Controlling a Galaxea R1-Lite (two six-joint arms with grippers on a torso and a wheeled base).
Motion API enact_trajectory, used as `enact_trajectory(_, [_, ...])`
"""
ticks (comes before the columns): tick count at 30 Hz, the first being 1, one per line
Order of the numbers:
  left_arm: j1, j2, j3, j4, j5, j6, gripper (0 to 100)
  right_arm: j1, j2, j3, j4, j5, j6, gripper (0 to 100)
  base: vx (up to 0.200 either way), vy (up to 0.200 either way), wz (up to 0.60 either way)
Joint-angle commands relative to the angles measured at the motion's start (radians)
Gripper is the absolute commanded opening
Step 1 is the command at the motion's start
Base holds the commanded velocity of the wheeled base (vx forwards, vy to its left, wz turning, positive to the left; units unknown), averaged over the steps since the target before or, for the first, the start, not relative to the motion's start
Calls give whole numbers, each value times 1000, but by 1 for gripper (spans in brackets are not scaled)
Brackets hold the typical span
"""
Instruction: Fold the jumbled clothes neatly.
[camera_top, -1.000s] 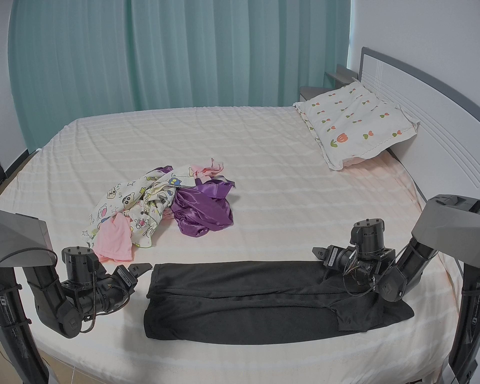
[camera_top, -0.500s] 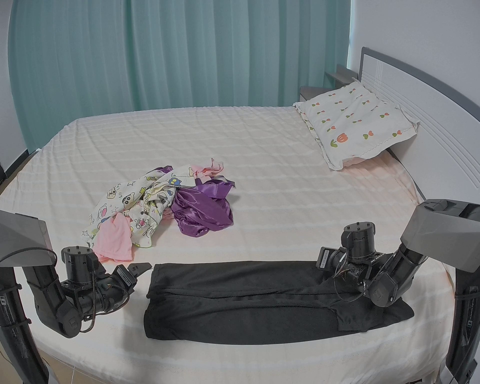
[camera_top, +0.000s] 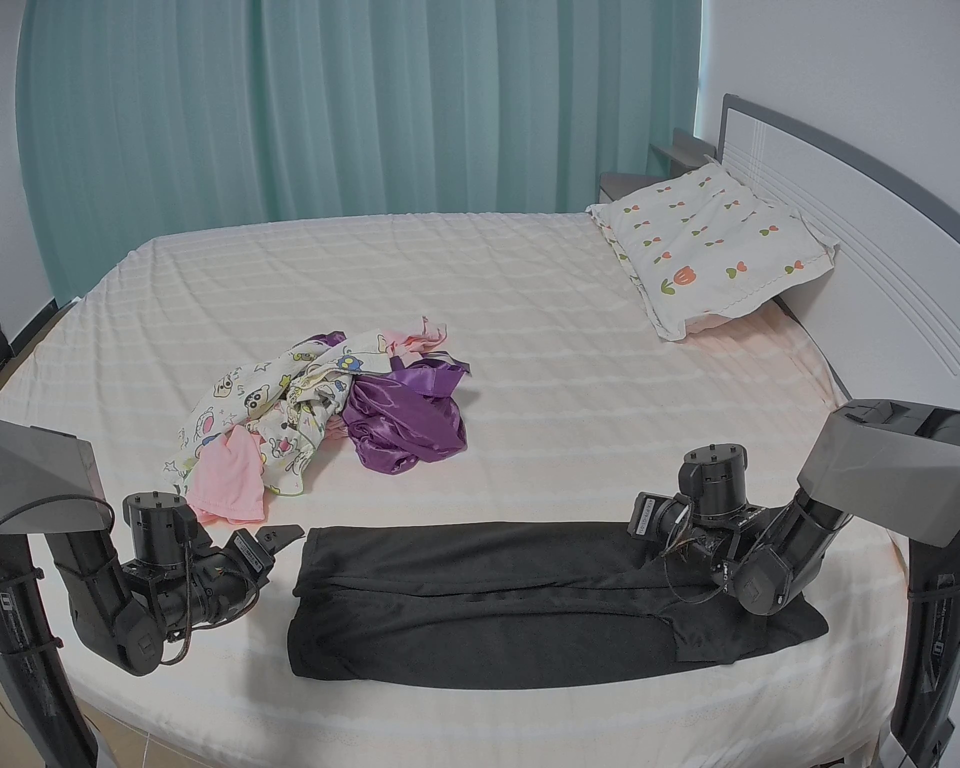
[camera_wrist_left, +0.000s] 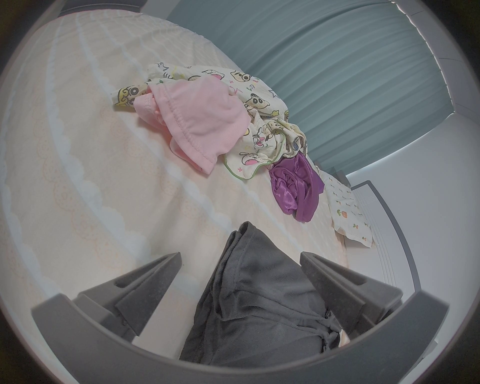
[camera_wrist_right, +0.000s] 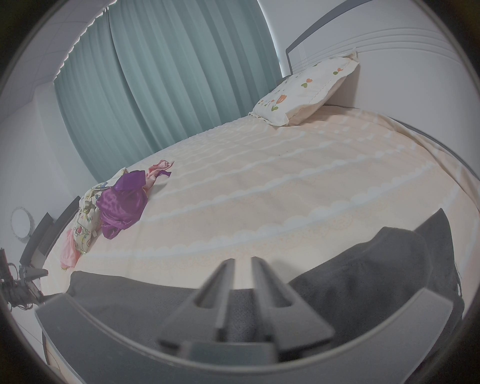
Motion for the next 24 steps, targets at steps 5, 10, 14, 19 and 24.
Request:
enact_trajectory(5, [-5, -6, 1, 0, 0, -1, 100, -30, -99, 39, -7, -1, 93, 100, 0, 0, 0])
enact_trajectory(10, [-6, -7, 4, 0, -1, -2, 100, -98, -257, 184, -3, 53, 217, 100, -120, 0, 0])
enact_trajectory(14, [-9, -6, 5, 0, -1, -2, 100, -128, -360, 313, -6, 139, 300, 100, -200, 0, 0])
enact_trajectory(19, [-31, -13, 7, 0, -1, -8, 100, -147, -396, 436, -20, 164, 462, 100, -200, 0, 0])
enact_trajectory(24, [-78, -12, -57, 10, 12, -1, 100, -148, -387, 487, -55, 182, 576, 100, 0, 0, 0])
